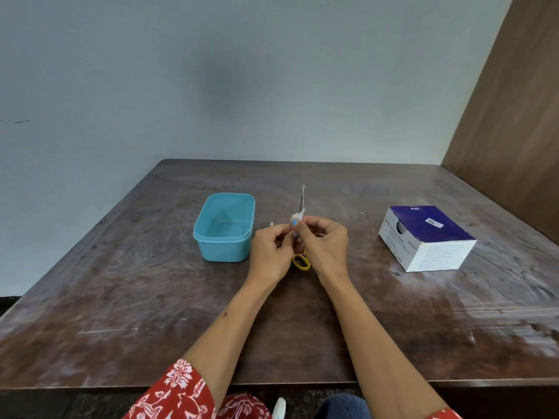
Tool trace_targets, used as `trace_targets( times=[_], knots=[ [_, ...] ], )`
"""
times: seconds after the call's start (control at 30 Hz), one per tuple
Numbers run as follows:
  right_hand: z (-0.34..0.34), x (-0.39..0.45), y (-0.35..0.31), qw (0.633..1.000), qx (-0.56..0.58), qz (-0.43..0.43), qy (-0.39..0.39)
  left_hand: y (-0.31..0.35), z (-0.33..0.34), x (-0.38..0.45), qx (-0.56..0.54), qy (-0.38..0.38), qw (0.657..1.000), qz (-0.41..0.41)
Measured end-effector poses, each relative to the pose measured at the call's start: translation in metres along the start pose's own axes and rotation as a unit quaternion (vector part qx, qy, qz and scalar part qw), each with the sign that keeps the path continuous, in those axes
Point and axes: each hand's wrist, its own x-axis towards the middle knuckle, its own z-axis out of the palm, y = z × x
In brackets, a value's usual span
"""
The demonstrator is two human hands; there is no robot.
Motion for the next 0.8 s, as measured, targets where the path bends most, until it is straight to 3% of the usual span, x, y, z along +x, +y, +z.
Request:
trace_targets(
  times=[0.17, 0.27, 0.53, 0.8],
  knots=[
    [0.001, 0.004, 0.009, 0.998, -0.034, -0.024, 0.040, -0.001, 0.003, 0.000, 0.003, 0.005, 1.000, 0.019],
    [0.001, 0.005, 0.010, 0.996, -0.057, -0.046, 0.056, -0.001, 0.002, -0.003, 0.058, 0.033, 0.995, 0.068],
    [-0.001, -0.001, 0.010, 0.959, -0.203, -0.195, 0.009, 0.002, 0.001, 0.000, 0.052, 0.073, 0.987, 0.134],
    [-0.002, 0.000, 0.015, 0.955, -0.235, -0.179, -0.009, 0.001, -0.001, 0.005, -0.016, 0.077, 0.991, 0.106]
  ],
)
